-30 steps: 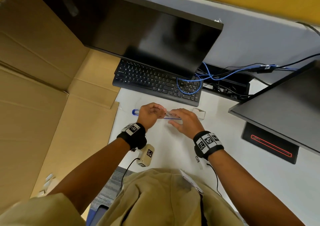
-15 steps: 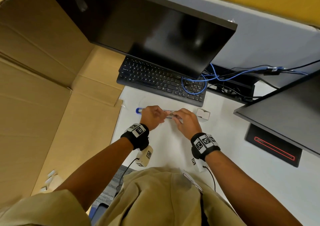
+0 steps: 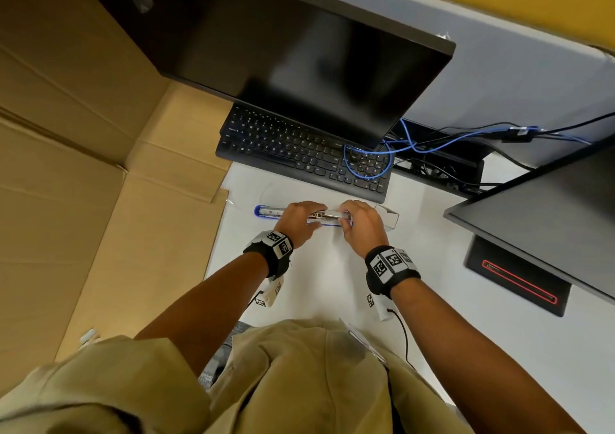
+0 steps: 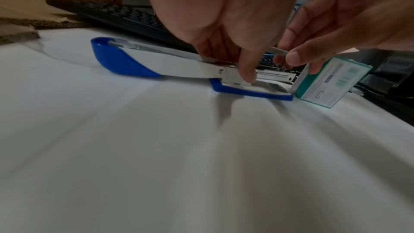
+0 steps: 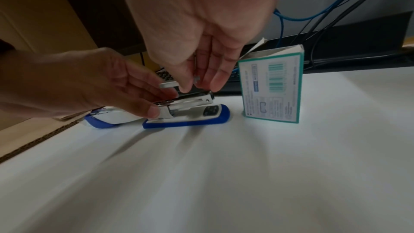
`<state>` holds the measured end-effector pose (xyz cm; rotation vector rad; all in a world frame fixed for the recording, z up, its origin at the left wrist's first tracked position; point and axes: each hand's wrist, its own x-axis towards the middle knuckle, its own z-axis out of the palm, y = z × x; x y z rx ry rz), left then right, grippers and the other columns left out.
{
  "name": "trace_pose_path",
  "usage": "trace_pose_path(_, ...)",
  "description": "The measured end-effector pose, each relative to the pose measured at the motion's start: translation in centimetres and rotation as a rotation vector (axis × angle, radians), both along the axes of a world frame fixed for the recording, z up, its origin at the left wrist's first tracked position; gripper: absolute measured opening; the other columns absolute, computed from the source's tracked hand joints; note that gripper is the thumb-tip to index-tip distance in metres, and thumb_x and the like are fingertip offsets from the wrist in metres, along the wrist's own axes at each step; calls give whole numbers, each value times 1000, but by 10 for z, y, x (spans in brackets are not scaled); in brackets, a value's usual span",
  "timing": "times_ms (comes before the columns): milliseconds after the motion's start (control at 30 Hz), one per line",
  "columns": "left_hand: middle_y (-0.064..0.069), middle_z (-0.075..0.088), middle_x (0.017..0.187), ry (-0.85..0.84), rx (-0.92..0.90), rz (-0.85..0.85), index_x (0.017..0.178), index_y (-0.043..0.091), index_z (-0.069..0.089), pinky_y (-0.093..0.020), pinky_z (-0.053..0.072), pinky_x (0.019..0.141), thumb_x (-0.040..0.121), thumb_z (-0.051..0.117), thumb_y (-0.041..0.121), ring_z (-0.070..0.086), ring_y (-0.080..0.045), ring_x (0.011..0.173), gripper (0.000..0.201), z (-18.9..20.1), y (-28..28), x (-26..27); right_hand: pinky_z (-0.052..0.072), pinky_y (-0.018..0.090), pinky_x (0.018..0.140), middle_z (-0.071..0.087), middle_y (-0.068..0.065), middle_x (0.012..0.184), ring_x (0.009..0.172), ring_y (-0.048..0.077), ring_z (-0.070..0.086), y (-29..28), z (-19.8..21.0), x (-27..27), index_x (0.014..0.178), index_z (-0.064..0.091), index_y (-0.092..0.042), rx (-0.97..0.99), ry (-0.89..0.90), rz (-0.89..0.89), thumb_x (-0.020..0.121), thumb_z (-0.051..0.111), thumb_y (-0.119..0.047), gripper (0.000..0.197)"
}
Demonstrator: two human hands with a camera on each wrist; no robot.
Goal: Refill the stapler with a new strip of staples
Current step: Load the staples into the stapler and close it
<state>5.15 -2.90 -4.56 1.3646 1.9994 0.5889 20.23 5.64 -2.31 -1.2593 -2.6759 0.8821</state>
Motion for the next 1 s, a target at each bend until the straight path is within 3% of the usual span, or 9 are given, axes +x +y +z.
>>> trace_pose_path(133,-6,74,106,21,-4,-18,113,16,69,-34,56,88,87,65,9,68,-22,89,27,-2,-3,-3,47,32,65,69,6,86,85,26,58,-1,-4,-4,91,66,-14,-9,-55,51,82,64,-8,11)
trace_pose_path(300,-9,74,99,43,64,-54,109,12,70,-33,58,79,87,66,8,68,-24,82,23,-5,-15,-3,52,34,70,70,5,87,86,24,59,-10,-7,0,94,69,-14,-24,-93,75,82,67,-13,13)
trace_pose_path(466,-6,74,93,40,96,-43,105,13,72,-26,54,72,83,72,19,58,-12,70,22,-6,-17,-1,52,35,72,70,6,88,86,25,60,-12,-10,1,95,70,-13,-35,-81,67,81,69,-12,14)
trace_pose_path(533,-7,75,90,51,112,-49,100,11,73,-28,54,70,84,71,18,58,-13,68,17,-5,-16,0,52,34,72,70,6,88,85,25,60,-12,-10,1,95,70,-12,-34,-85,65,81,68,-12,14)
trace_pose_path(633,-9,76,90,79,112,-35,99,10,74,-32,56,71,85,69,16,65,-21,72,16,-5,-15,2,52,34,73,70,8,89,86,26,60,-12,-9,1,94,70,-11,-34,-93,65,82,68,-13,13)
trace_pose_path(1000,-9,75,98,74,34,-31,111,13,72,-35,57,82,86,70,22,69,-24,80,27,-4,-11,1,52,34,72,71,8,88,85,27,62,-11,-10,1,97,71,-12,-8,-114,77,81,69,-12,16)
